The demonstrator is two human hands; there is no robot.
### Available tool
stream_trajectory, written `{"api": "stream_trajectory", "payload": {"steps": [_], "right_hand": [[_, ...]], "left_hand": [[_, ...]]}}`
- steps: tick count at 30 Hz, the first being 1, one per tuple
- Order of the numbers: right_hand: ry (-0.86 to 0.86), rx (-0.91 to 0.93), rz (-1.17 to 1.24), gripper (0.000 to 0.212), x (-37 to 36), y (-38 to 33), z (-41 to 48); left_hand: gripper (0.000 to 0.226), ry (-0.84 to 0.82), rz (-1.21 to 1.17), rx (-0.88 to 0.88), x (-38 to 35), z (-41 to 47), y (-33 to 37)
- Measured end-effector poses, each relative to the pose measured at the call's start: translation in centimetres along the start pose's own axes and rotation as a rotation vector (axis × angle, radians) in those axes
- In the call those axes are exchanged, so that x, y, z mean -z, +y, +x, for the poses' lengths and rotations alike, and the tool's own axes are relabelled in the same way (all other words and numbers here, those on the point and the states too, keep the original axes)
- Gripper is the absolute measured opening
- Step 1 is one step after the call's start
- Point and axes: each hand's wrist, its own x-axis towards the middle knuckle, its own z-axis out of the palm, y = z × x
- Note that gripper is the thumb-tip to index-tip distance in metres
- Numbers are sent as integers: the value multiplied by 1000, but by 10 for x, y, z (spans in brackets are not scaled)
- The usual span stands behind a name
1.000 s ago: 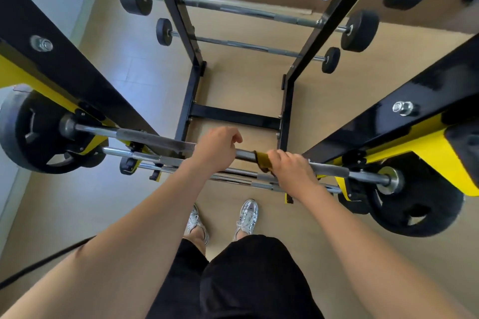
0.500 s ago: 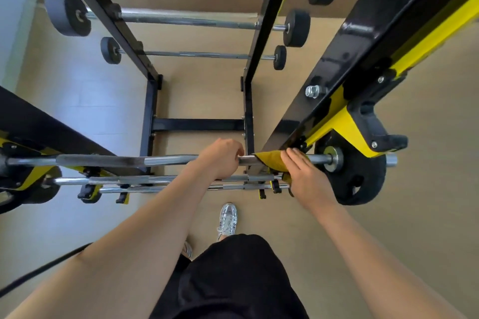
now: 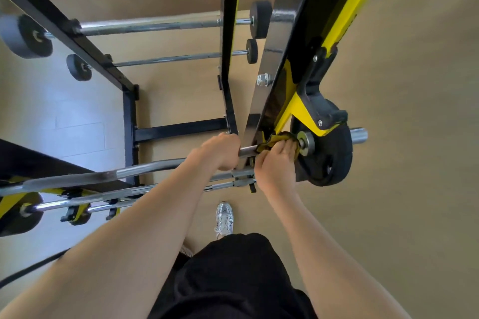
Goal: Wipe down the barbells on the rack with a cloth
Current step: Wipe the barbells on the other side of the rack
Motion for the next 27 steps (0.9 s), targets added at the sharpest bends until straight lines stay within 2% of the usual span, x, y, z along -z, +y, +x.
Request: {"api": "stream_trajectory", "payload": {"steps": [4, 6, 9, 11, 15, 19, 23, 27], "right_hand": [[37, 101, -164, 66, -1, 39, 12], [10, 32, -195, 64, -8, 28, 16], [-52, -40, -177, 71, -13, -4, 5], [-55, -15, -126, 69, -3, -4, 2], [-60, -151, -34, 69, 7, 7, 19], [-148, -141, -141, 62, -5, -10, 11], [-134, -147, -48, 38, 5, -7, 27], [-94, -296, 222, 38, 10, -6, 26]], "left_hand": [[21, -35, 21, 0, 0, 2, 3], [23, -33, 21, 1, -1, 3, 3], [27, -19, 16, 11, -4, 3, 0], [29, -11, 15, 6, -5, 1, -2], [33, 7, -15, 8, -8, 0, -8], [37, 2, -15, 2, -8, 0, -10], [45, -46, -27, -11, -5, -3, -12], [49, -63, -35, -17, -7, -3, -15]]}}
